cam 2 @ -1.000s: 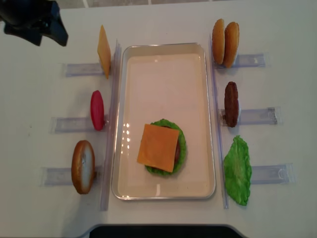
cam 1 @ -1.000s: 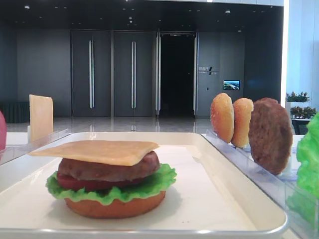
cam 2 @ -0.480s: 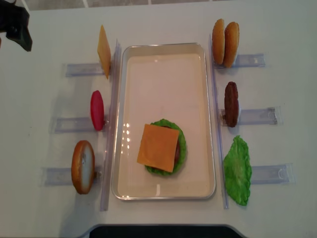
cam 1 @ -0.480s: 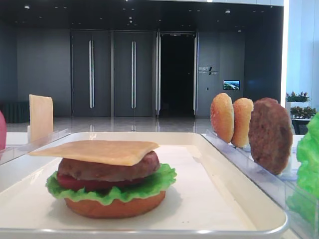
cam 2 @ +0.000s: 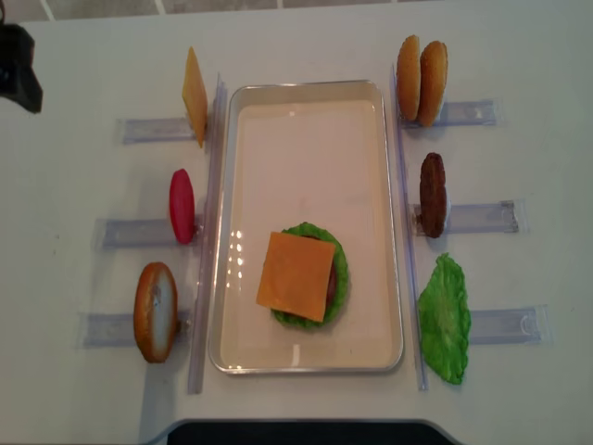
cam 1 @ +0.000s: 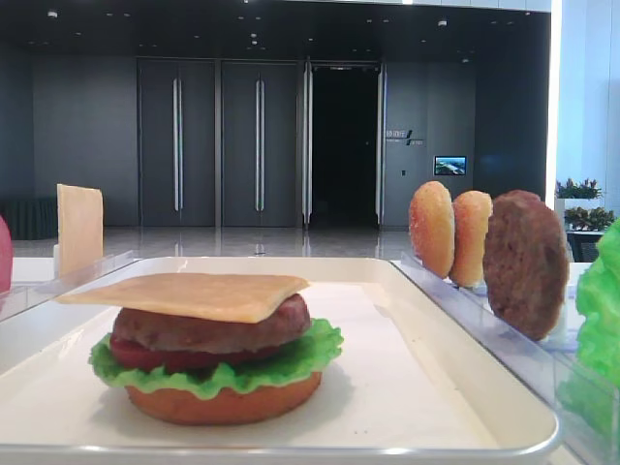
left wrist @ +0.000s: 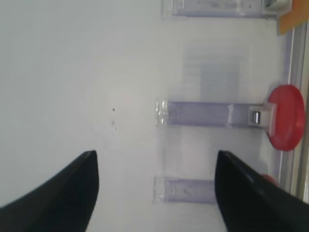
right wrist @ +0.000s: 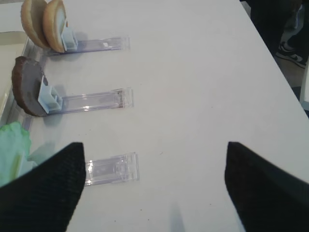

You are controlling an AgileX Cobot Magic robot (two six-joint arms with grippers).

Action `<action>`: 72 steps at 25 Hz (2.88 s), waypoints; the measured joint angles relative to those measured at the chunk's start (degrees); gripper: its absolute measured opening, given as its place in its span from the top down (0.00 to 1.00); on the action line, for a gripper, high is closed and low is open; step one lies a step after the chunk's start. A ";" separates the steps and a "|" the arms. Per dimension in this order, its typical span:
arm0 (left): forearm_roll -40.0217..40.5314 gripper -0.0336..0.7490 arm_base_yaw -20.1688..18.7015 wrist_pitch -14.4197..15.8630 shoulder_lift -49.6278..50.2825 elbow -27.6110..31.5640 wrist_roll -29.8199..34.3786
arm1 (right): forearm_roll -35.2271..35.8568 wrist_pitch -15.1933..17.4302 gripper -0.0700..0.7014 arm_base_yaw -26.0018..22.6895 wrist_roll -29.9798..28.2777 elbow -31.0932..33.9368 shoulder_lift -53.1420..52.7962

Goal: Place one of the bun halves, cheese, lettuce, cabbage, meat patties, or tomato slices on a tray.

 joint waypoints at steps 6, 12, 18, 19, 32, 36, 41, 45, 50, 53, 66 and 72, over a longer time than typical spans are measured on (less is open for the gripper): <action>-3.41 0.27 0.00 0.12 -12.94 12.76 -0.14 | 0.00 0.00 0.15 0.00 0.00 0.00 0.00; -4.25 0.27 0.00 0.36 -27.49 24.41 -0.14 | 0.00 0.00 0.15 0.00 0.00 0.00 0.00; -4.61 0.27 0.00 -0.21 -41.53 32.34 -0.16 | 0.00 0.00 0.15 0.00 0.00 0.00 0.00; -4.61 0.27 0.00 -1.08 -43.19 33.85 -0.16 | 0.00 0.00 0.15 0.00 0.00 0.00 0.00; -3.93 0.27 0.00 -7.25 -60.96 49.02 -0.21 | 0.00 0.00 0.15 0.00 0.00 0.00 0.00; -3.93 0.27 0.00 -7.30 -63.02 49.02 -0.31 | 0.00 0.00 0.15 0.00 0.00 0.00 0.00; -3.93 0.27 0.00 -7.30 -68.09 49.06 -0.31 | 0.00 0.00 0.15 0.00 0.00 0.00 0.00; -3.93 0.27 0.00 -7.30 -75.49 49.06 -0.31 | 0.00 0.00 0.15 0.00 0.00 0.00 0.00; -3.93 0.27 0.00 -7.11 -81.31 49.06 -0.38 | 0.00 0.00 0.15 0.00 0.00 0.00 0.00; -3.93 0.27 0.00 -7.11 -81.31 49.06 -0.37 | 0.00 0.00 0.15 0.00 0.00 0.00 0.00; -3.93 0.27 0.00 -7.11 -81.31 49.06 -0.37 | 0.00 0.00 0.15 0.00 0.00 0.00 0.00; -3.93 0.27 0.00 -7.11 -81.31 49.06 -0.37 | 0.00 0.00 0.15 0.00 0.00 0.00 0.00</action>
